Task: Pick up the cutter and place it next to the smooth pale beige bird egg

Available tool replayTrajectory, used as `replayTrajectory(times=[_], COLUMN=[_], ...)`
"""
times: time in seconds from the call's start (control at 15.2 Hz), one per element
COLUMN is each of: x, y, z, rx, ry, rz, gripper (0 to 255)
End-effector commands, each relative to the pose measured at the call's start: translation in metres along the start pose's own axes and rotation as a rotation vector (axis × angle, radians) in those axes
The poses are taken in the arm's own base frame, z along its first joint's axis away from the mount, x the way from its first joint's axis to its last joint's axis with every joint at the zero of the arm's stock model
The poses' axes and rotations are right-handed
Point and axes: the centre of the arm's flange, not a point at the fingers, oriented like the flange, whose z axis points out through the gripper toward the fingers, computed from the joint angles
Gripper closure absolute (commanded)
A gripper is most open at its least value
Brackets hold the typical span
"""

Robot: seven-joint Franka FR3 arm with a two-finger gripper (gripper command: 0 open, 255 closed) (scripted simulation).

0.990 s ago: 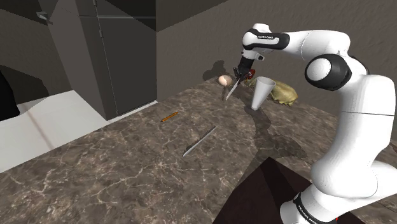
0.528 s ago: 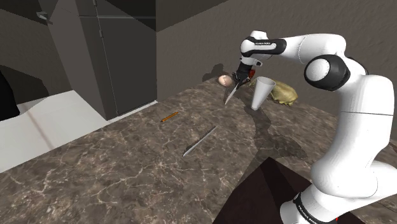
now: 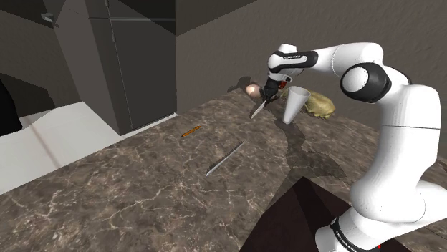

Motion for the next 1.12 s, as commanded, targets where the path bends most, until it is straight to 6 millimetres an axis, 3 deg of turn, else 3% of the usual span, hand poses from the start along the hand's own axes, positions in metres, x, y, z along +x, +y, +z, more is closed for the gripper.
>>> replayTrajectory(times=[0.0, 0.07, 0.59, 0.66, 0.99, 1.06], x=[0.001, 0.002, 0.002, 0.002, 0.002, 0.002], y=[0.001, 0.001, 0.001, 0.001, 0.001, 0.001], z=[0.012, 0.019, 0.019, 0.019, 0.019, 0.006], rx=[0.000, 0.000, 0.000, 0.000, 0.000, 0.000], ry=[0.000, 0.000, 0.000, 0.000, 0.000, 0.000], rz=[0.000, 0.000, 0.000, 0.000, 0.000, 0.000], gripper=[255, 255, 255, 0, 0, 0])
